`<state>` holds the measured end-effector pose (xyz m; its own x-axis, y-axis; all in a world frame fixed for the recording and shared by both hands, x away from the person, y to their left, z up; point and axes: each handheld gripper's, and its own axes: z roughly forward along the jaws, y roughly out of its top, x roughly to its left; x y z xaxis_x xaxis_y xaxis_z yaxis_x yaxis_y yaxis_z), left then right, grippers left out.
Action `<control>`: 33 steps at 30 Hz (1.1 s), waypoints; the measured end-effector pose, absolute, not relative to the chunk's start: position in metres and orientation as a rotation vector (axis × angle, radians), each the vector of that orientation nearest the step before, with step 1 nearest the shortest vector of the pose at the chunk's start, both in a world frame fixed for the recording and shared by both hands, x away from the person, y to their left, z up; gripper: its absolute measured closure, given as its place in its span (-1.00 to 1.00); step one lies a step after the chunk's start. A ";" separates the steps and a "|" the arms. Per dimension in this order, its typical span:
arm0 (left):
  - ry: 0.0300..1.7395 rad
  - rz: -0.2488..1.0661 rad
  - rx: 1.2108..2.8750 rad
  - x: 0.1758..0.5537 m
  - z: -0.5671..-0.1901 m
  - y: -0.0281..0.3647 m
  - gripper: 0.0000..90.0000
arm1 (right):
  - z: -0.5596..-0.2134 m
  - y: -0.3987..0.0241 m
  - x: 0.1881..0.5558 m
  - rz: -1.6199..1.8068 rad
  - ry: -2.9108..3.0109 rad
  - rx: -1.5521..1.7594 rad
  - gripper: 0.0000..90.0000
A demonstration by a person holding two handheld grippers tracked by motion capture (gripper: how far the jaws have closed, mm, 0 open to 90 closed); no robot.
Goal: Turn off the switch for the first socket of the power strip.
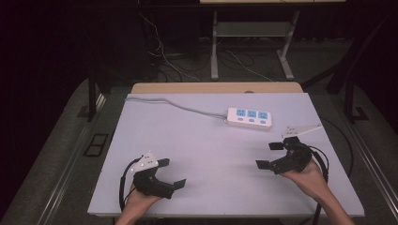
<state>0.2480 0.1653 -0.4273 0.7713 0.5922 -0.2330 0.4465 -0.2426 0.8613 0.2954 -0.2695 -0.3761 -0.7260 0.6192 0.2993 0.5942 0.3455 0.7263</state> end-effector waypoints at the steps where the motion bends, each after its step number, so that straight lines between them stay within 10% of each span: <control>1: 0.794 0.168 1.883 0.248 -0.427 0.165 -1.00 | -0.375 -0.269 0.297 1.355 2.555 1.152 -0.99; 33: 0.795 0.163 1.885 0.249 -0.428 0.165 -1.00 | -0.358 -0.248 0.353 1.291 2.609 1.118 -0.99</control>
<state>0.2491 0.1654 -0.4283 0.7710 0.5913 -0.2365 0.4502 -0.2433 0.8591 0.3527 -0.2483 -0.3577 -0.7425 0.6097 0.2773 0.5902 0.3999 0.7012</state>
